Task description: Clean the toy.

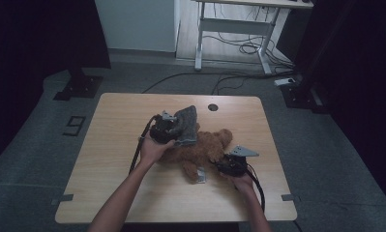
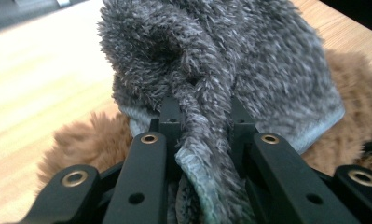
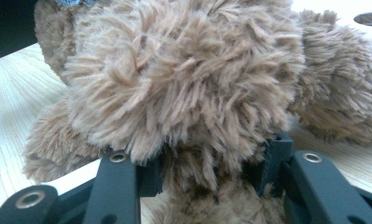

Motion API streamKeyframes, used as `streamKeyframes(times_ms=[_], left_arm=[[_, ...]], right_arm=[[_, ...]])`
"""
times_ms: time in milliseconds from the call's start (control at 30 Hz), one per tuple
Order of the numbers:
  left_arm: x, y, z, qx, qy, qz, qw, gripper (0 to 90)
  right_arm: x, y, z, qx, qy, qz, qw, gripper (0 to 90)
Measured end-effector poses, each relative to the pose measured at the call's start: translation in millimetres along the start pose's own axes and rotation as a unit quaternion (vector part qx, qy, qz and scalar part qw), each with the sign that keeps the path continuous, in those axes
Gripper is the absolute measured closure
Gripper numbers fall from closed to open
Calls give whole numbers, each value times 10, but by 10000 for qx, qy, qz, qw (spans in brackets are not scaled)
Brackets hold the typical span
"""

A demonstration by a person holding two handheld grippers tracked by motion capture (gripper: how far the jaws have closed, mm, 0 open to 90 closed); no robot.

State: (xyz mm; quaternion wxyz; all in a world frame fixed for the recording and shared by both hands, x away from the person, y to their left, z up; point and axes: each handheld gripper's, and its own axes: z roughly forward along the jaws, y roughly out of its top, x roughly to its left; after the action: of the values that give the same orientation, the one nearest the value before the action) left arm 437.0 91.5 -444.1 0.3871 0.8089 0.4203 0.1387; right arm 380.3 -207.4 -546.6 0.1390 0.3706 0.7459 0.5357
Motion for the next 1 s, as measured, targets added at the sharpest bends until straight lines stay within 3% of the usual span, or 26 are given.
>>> streamKeyframes(times_ms=[33, 100, 267, 467, 733, 900, 1000], left_arm=[[33, -33, 5, -29, -79, -127, 9999, 739], [43, -78, 13, -49, -75, -165, 9998, 742], [-4, -171, 18, -59, 4, -37, 10000, 753], [-19, -289, -18, -147, -134, -101, 9998, 758], [-107, -463, -78, -331, -182, -42, 9993, 761], [-159, -546, -133, -387, -200, 5, 9990, 761], [-169, -582, -164, -409, -235, 38, 9989, 760]], right_arm=[[0, 0, 1, -3, -1, -14, 10000, 533], [7, 2, 1, -4, -1, -22, 10000, 530], [28, 10, -22, 59, -37, -57, 10000, 459], [-26, 34, -161, 158, 73, 393, 9991, 305], [-18, 229, -447, -211, 99, 487, 9985, 177], [26, 420, -367, -321, 132, 539, 9979, 161], [34, 490, -195, -32, 133, 566, 9983, 150]])
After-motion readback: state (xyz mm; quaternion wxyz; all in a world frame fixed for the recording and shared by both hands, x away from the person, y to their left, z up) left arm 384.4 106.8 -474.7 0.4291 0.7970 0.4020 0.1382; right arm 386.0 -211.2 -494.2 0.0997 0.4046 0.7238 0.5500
